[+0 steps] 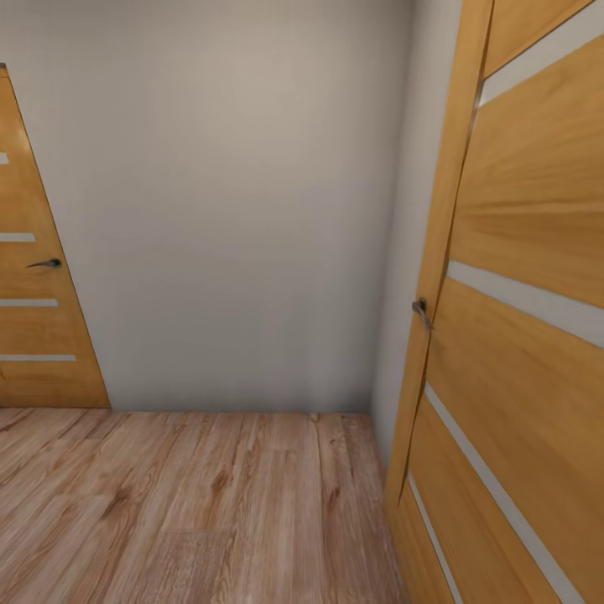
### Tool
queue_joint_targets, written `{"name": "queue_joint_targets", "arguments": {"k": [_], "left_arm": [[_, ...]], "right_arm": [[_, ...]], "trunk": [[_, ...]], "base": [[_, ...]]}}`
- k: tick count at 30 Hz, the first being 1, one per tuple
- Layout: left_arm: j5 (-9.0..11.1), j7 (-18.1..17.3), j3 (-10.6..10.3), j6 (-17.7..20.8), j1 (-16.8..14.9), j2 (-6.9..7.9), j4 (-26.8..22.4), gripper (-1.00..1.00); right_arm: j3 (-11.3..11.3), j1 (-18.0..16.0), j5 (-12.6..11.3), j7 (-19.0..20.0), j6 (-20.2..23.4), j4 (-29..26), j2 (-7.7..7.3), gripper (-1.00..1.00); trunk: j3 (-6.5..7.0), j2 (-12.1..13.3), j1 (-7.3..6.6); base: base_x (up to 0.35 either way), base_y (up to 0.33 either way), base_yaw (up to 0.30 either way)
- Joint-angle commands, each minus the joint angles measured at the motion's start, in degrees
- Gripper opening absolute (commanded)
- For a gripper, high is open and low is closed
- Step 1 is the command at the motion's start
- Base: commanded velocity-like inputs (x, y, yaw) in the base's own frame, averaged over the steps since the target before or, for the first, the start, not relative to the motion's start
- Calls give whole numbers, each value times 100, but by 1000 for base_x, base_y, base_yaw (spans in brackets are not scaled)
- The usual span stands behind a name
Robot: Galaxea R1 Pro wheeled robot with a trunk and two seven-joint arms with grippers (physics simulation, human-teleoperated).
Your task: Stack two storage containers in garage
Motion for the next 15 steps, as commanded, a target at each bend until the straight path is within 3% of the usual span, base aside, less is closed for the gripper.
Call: {"name": "queue_joint_targets", "arguments": {"k": [1, 6, 15], "left_arm": [[-6, 4, 14, -31, -10, 0, 22, 100], [-5, 7, 14, -30, -10, 0, 22, 100], [-5, 11, 14, -38, -10, 0, 22, 100]], "right_arm": [[-32, 3, 61, -17, -8, -10, 3, 100], [-32, 3, 61, -16, -10, -10, 3, 100], [-32, 3, 61, -16, -11, -10, 3, 100]], "trunk": [[-5, -3, 3], [-5, -3, 3], [-5, -3, 3]], "base": [[257, 0, 0], [189, 0, 0], [14, 0, 0]]}}
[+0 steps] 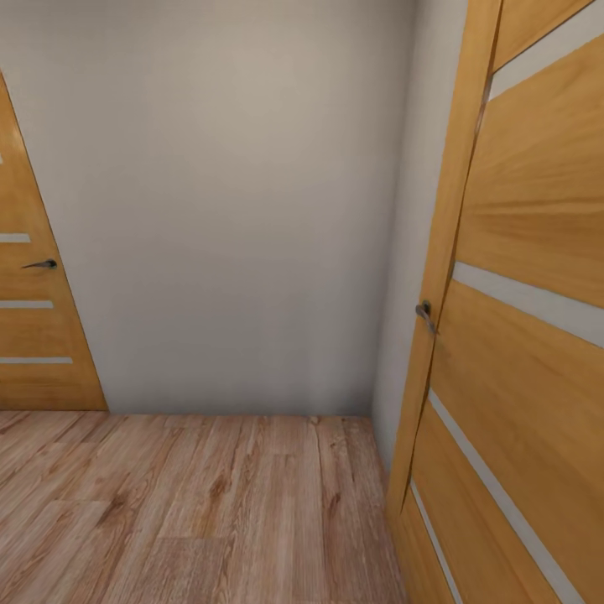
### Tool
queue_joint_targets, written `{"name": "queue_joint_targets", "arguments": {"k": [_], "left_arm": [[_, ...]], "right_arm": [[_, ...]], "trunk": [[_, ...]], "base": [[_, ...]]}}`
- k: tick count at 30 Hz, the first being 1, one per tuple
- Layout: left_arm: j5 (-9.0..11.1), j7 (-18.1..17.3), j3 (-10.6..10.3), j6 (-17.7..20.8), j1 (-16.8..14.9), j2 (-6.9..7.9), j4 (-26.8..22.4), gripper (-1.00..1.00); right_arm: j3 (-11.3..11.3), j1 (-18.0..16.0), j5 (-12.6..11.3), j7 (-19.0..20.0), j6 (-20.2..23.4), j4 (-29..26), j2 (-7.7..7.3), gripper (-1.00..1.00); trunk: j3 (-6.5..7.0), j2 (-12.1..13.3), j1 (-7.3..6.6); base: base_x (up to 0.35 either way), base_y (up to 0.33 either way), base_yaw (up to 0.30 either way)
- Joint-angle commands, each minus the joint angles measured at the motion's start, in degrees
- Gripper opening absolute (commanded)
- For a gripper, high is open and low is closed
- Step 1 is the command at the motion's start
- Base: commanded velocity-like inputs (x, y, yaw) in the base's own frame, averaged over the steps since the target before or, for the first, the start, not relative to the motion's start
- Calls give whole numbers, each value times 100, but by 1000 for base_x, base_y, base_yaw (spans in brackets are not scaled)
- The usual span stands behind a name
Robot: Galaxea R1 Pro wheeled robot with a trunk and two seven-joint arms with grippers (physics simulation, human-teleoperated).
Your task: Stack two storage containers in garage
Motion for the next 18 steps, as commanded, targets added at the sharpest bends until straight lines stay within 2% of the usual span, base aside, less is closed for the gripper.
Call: {"name": "queue_joint_targets", "arguments": {"k": [1, 9, 18], "left_arm": [[-7, 6, 14, -28, -10, 0, 21, 100], [-7, 6, 14, -25, -10, 17, 21, 100], [-7, 6, 14, -26, -10, 18, 21, 100]], "right_arm": [[-32, 3, 61, -17, -7, -10, 3, 100], [-32, 3, 61, -17, -6, -10, 3, 100], [-32, 3, 61, -17, 1, -10, 3, 100]], "trunk": [[-5, -3, 0], [-5, -3, 0], [-5, -3, 0]], "base": [[35, 0, 0], [220, 0, 0], [41, 0, 0]]}}
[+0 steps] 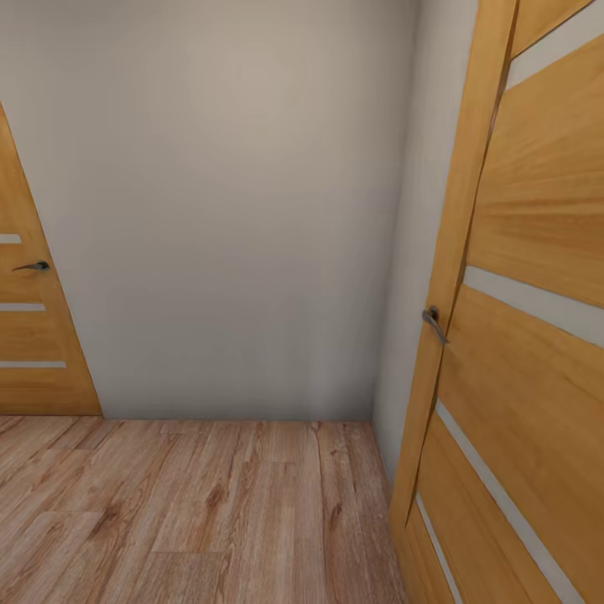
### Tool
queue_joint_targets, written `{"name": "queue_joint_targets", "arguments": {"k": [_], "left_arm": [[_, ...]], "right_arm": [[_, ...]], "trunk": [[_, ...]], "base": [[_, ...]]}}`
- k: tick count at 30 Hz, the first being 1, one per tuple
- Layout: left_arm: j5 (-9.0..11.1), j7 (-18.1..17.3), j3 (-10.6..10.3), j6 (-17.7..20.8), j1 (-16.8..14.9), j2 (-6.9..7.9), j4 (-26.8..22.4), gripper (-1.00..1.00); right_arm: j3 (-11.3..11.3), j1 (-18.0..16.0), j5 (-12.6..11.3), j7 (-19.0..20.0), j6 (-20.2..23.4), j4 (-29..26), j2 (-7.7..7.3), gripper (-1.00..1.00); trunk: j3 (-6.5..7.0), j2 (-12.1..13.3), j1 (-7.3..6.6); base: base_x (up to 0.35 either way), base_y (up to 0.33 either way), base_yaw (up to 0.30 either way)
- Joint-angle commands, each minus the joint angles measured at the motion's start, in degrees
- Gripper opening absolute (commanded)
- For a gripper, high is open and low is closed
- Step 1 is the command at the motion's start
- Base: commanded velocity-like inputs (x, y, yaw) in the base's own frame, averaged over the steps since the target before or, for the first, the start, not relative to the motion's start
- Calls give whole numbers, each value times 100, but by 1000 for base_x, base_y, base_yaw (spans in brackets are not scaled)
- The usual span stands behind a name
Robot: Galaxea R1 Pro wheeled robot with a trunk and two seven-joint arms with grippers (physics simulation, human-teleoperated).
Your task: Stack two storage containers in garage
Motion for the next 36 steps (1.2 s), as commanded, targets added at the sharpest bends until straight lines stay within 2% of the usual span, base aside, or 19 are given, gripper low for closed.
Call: {"name": "queue_joint_targets", "arguments": {"k": [1, 11, 19, 36], "left_arm": [[-7, 6, 13, -32, -10, 0, 21, 100], [-7, 6, 13, -29, -10, 3, 21, 100], [-7, 6, 14, -34, -10, 9, 21, 100], [-7, 6, 14, -37, -10, 5, 21, 100]], "right_arm": [[-32, 3, 61, -17, -7, -10, 3, 100], [-32, 3, 61, -17, -6, -10, 3, 100], [-32, 3, 61, -17, -6, -10, 3, 100], [-32, 3, 61, -17, -6, -10, 3, 100]], "trunk": [[-5, -3, 0], [-5, -3, 0], [-5, -3, 0], [-5, -3, 0]], "base": [[3, 0, 0], [8, 0, 0], [158, 0, 0], [17, 0, 0]]}}
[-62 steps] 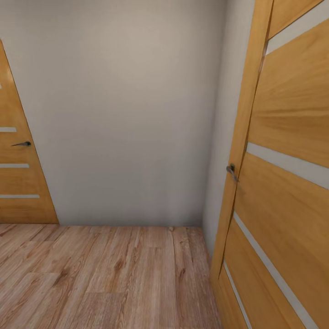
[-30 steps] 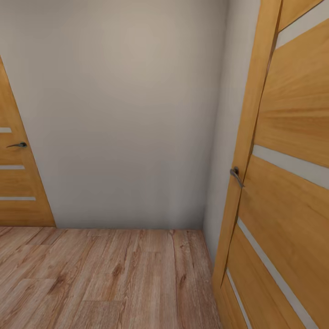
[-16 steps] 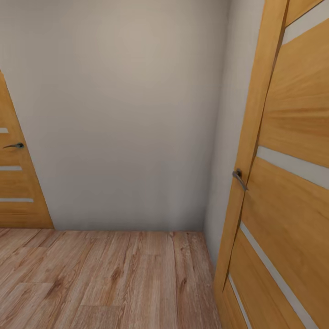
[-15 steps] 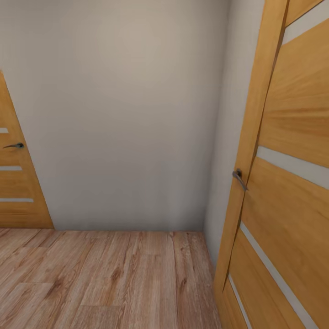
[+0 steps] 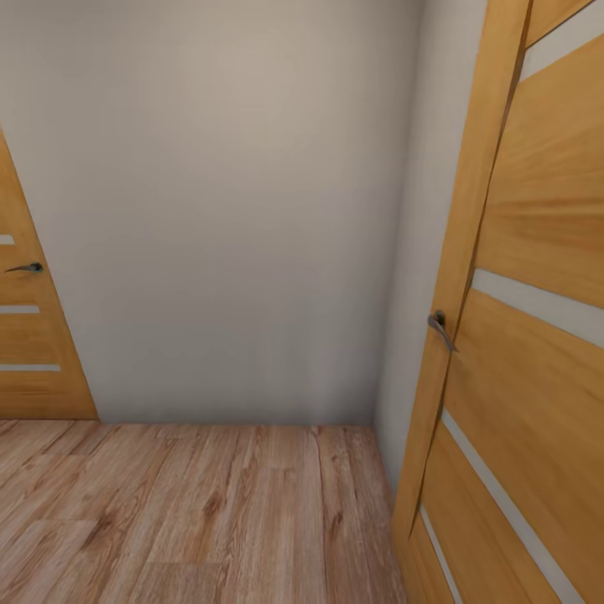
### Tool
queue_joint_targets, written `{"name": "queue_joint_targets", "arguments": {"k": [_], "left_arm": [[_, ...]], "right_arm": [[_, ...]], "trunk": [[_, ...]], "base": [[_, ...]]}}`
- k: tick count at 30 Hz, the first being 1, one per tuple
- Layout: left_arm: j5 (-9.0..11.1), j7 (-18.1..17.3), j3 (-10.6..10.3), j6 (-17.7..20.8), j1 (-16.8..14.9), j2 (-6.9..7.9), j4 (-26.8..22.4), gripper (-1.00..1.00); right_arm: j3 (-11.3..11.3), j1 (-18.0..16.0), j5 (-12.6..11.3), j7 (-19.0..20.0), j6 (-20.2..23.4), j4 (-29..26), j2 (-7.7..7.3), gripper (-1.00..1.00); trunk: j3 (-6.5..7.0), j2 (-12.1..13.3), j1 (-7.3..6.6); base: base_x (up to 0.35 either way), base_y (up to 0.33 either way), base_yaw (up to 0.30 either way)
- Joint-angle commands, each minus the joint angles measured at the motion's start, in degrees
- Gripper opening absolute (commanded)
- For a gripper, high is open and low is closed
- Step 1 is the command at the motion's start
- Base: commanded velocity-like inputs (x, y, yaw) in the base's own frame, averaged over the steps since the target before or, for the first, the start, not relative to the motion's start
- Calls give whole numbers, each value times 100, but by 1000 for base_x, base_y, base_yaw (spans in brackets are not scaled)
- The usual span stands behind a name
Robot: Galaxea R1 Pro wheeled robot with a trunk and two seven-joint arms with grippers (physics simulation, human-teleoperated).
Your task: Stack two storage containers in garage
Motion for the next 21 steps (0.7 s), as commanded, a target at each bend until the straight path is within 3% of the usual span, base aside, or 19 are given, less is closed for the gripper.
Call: {"name": "queue_joint_targets", "arguments": {"k": [1, 21], "left_arm": [[-7, 6, 13, -31, -10, 2, 22, 100], [-7, 6, 18, -31, -10, 5, 22, 100]], "right_arm": [[-32, 3, 61, -17, -7, -10, 3, 100], [-32, 3, 61, -17, -7, -10, 3, 100]], "trunk": [[-5, -3, 2], [-5, -3, 2]], "base": [[176, 0, 0], [37, 0, 0]]}}
